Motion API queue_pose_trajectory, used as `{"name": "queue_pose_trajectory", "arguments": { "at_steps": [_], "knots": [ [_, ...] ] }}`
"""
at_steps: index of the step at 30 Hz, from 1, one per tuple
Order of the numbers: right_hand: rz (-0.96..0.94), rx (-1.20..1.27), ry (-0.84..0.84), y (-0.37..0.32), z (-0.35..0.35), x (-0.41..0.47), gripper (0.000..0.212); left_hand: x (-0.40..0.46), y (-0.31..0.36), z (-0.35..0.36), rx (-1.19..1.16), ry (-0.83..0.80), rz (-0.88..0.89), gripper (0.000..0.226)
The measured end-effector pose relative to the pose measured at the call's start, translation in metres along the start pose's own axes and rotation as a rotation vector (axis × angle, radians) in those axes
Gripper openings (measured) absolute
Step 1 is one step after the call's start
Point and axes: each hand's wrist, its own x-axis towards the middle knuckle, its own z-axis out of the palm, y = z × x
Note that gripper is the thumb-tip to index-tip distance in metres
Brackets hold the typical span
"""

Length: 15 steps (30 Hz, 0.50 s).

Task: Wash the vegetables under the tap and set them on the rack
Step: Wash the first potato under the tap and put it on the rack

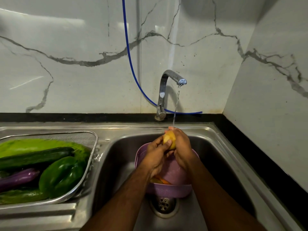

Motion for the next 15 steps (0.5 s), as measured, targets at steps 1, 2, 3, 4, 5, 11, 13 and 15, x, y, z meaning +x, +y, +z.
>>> {"name": "queue_pose_trajectory", "arguments": {
  "at_steps": [1, 2, 3, 4, 5, 11, 13, 15],
  "knots": [
    [0.027, 0.033, 0.002, -0.0014, 0.0005, 0.0013, 0.018, -0.0001, 0.0001, -0.0003, -0.007, -0.014, 0.007, 0.042],
    [0.051, 0.057, 0.001, -0.0035, 0.0009, 0.0024, 0.017, 0.0008, -0.0006, -0.0006, -0.010, -0.024, 0.014, 0.044],
    [0.080, 0.081, 0.007, -0.0045, 0.0010, 0.0031, 0.018, 0.0010, -0.0007, -0.0009, -0.025, -0.036, 0.019, 0.045],
    [0.109, 0.101, 0.011, -0.0048, 0.0001, 0.0039, 0.019, 0.0024, -0.0015, -0.0004, -0.030, -0.038, 0.023, 0.046],
    [0.130, 0.127, 0.011, -0.0039, -0.0004, 0.0044, 0.022, 0.0023, -0.0010, 0.0004, -0.038, -0.039, 0.026, 0.045],
    [0.035, 0.115, -0.023, -0.0001, -0.0024, 0.0002, 0.017, 0.0046, -0.0039, -0.0002, 0.004, -0.011, 0.069, 0.041],
    [0.017, 0.042, 0.005, -0.0033, -0.0011, -0.0011, 0.017, 0.0050, -0.0071, 0.0022, 0.079, 0.001, 0.131, 0.047],
    [0.005, -0.073, 0.046, 0.0006, -0.0008, -0.0001, 0.022, 0.0068, -0.0094, 0.0020, 0.206, 0.069, 0.212, 0.054]
  ]
}}
